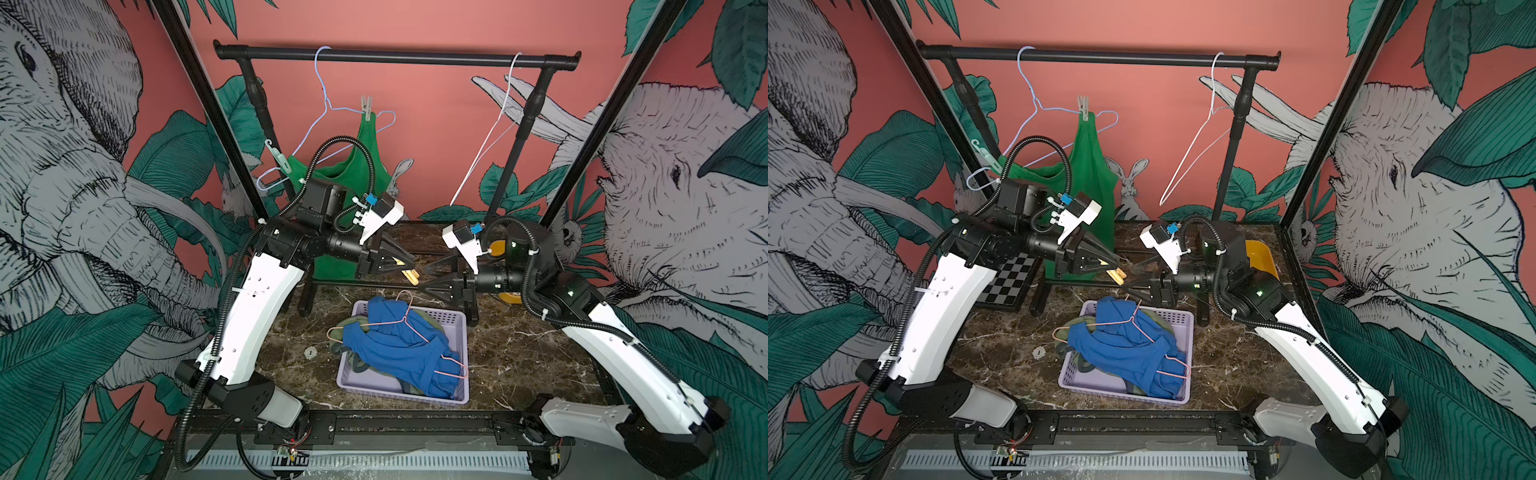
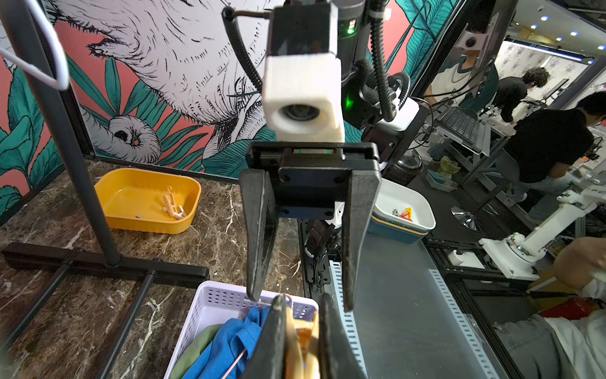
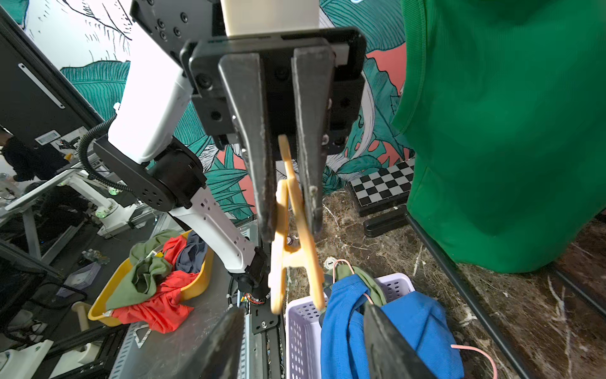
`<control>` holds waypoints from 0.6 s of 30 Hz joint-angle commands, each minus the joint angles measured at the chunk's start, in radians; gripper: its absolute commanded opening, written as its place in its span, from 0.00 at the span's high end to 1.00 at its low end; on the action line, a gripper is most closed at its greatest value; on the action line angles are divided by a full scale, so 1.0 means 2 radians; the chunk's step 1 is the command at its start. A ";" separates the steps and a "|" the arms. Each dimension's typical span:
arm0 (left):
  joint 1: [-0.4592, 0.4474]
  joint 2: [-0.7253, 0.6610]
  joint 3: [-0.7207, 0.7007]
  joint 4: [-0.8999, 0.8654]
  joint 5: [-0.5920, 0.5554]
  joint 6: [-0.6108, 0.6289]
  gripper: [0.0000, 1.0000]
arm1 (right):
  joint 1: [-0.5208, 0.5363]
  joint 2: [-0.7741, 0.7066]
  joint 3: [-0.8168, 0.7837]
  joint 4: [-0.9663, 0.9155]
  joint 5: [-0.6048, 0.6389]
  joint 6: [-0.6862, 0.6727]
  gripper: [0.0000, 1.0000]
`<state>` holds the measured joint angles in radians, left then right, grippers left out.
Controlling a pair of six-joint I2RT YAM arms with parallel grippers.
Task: Remove the clothespins securing tank tops to the hanger
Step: Place the clothespin in the storage box.
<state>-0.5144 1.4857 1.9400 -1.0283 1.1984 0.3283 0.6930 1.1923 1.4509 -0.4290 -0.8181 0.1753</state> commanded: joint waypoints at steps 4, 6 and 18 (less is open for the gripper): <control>0.000 -0.003 -0.007 0.015 0.016 -0.011 1.00 | 0.006 0.008 0.020 0.046 -0.028 0.008 0.42; 0.000 -0.003 -0.007 0.020 0.018 -0.016 1.00 | 0.008 0.012 0.021 0.048 -0.030 0.008 0.42; -0.005 -0.006 -0.020 0.036 0.031 -0.033 1.00 | 0.017 0.042 0.039 0.054 -0.025 0.004 0.46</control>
<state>-0.5167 1.4895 1.9129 -0.9722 1.2346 0.2729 0.7204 1.2724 1.4925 -0.3748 -0.8501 0.1883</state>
